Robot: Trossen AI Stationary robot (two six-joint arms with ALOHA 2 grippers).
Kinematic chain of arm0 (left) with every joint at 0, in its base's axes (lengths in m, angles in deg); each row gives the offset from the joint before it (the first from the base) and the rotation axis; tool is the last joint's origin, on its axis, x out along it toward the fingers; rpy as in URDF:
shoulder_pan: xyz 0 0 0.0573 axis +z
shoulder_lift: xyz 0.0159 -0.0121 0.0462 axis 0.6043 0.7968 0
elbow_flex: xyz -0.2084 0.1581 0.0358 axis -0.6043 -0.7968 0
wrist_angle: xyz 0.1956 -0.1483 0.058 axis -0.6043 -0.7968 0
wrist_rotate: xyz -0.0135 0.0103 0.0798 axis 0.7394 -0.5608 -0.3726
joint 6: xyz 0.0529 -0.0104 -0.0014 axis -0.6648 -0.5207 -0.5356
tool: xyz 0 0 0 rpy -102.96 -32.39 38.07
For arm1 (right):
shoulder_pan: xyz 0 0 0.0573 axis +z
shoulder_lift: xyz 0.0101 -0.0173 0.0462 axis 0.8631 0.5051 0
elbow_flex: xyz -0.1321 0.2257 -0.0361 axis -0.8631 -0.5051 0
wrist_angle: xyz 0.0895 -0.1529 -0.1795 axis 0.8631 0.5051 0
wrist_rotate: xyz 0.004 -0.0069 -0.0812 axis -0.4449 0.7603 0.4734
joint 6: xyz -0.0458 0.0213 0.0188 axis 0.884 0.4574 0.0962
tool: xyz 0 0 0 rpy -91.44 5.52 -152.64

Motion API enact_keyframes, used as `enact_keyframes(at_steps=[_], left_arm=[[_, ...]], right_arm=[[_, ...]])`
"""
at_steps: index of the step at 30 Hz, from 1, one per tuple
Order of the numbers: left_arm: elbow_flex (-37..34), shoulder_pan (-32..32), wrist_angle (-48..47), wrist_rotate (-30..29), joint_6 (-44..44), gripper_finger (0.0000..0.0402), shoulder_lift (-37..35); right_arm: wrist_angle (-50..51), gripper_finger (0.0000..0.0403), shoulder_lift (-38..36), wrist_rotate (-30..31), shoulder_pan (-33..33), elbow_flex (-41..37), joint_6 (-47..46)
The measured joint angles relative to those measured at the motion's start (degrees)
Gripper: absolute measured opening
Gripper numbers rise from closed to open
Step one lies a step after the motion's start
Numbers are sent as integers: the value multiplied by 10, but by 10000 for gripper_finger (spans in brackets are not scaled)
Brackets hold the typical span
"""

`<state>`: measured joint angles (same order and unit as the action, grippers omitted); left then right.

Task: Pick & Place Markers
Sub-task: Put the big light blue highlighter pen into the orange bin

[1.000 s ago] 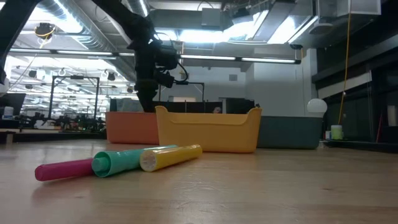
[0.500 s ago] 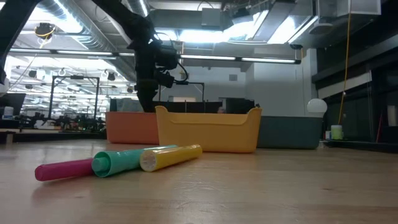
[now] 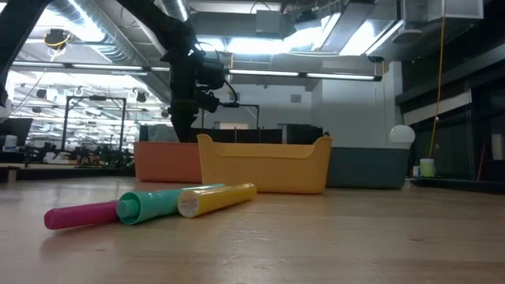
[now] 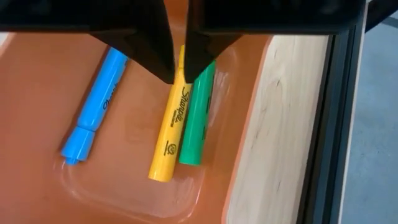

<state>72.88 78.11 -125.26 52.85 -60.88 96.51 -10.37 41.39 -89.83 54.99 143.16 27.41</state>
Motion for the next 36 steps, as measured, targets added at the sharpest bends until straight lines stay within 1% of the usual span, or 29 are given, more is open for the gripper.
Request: enact_keyframes(at_steps=[2,3,14,24,36], left_arm=[[0,0,-4,0,2,8,0],[0,0,-6,0,2,5,0],[7,-21,-19,1,33,1,-16],[59,-76,-49,3,100,1,-79],[71,-153,-54,2,177,1,-157]], right_arm=[[0,23,0,0,0,0,0],[0,23,0,0,0,0,0],[0,23,0,0,0,0,0],[0,23,0,0,0,0,0],[0,23,0,0,0,0,0]])
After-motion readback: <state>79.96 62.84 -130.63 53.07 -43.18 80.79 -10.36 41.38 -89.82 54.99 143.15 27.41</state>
